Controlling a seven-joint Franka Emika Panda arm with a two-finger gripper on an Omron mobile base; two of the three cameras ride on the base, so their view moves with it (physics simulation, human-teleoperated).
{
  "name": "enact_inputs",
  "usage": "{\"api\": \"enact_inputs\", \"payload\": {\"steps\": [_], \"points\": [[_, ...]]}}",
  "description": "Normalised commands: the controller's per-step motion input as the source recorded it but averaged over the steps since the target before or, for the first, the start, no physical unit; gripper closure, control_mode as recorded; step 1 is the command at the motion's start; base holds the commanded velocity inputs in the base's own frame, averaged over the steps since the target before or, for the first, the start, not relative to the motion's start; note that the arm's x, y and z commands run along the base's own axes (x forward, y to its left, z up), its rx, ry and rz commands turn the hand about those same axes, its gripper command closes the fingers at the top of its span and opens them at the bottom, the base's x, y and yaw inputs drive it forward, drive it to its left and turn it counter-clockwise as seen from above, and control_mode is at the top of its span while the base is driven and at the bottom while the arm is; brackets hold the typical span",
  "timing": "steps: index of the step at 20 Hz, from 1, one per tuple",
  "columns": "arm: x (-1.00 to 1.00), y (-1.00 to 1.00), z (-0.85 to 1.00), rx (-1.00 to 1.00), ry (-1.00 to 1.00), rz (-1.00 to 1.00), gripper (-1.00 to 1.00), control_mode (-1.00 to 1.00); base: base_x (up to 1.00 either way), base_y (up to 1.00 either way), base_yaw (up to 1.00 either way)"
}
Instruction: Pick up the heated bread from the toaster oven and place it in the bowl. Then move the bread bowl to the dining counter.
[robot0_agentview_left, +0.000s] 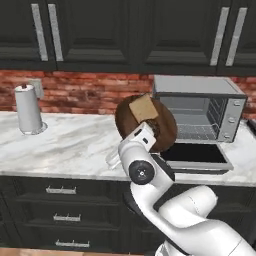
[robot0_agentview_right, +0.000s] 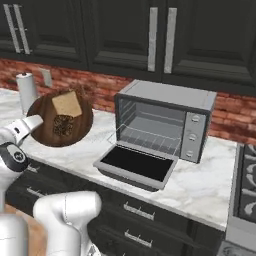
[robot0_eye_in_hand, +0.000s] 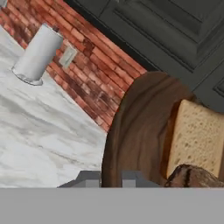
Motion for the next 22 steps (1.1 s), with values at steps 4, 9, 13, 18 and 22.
{"api": "enact_inputs", "payload": {"steps": [4, 9, 13, 18, 22], "points": [[0.0, 0.0, 0.0, 0.0, 0.0, 0.0, 1.0, 1.0, -0.34, 0.0, 1.0], [0.0, 0.0, 0.0, 0.0, 0.0, 0.0, 1.0, 1.0, -0.11, 0.0, 1.0], [0.0, 0.0, 0.0, 0.0, 0.0, 0.0, 1.0, 1.0, -0.05, 0.12, 1.0], [0.0, 0.0, 0.0, 0.0, 0.0, 0.0, 1.0, 1.0, -0.1, 0.2, 1.0], [0.0, 0.0, 0.0, 0.0, 0.0, 0.0, 1.0, 1.0, -0.03, 0.17, 1.0]]}}
